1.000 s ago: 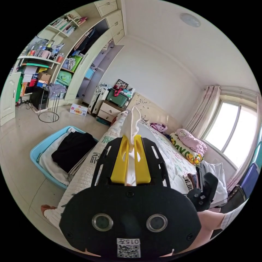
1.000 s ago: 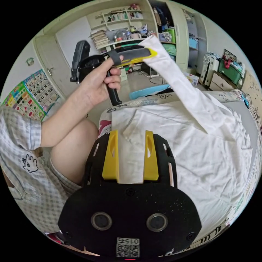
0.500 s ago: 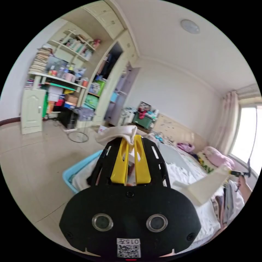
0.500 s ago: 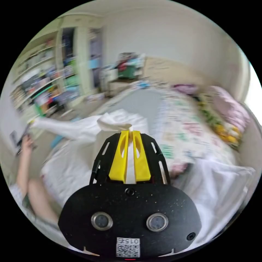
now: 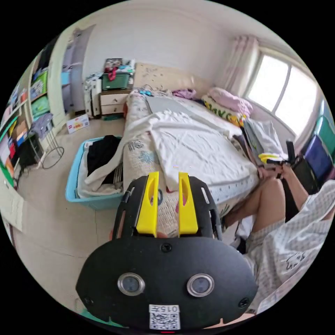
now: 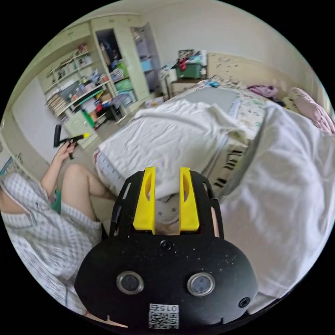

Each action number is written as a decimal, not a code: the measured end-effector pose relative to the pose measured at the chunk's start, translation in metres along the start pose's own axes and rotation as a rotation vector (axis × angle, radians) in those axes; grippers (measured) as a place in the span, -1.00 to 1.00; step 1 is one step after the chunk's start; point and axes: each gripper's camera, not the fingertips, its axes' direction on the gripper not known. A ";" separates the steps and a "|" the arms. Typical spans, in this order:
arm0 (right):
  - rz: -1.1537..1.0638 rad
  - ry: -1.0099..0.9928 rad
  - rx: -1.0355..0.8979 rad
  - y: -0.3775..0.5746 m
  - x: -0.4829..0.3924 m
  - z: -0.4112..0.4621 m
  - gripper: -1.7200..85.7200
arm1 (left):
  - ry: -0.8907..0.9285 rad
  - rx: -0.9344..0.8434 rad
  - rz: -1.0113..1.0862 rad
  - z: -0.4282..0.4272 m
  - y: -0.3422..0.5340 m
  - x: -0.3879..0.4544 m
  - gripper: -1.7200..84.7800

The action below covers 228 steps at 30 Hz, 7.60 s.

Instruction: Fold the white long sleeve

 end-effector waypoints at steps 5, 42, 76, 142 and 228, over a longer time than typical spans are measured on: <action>-0.136 0.074 -0.182 0.053 -0.075 0.078 -0.68 | -0.007 -0.207 0.266 0.043 -0.002 0.062 -0.73; 0.038 0.277 -0.149 0.149 -0.069 0.076 -0.89 | -0.078 -0.170 0.106 0.041 -0.003 0.082 -0.98; 0.136 0.237 -0.263 0.084 -0.102 -0.055 -0.90 | -0.083 -0.414 0.218 0.062 -0.014 0.080 -0.97; 0.255 0.238 0.162 -0.437 0.042 -0.081 -0.79 | -0.180 -0.072 -0.087 0.165 -0.259 -0.131 -0.80; 1.069 0.246 0.056 -0.467 0.296 0.025 -0.72 | 0.263 -0.404 0.385 0.355 -0.142 0.263 -0.80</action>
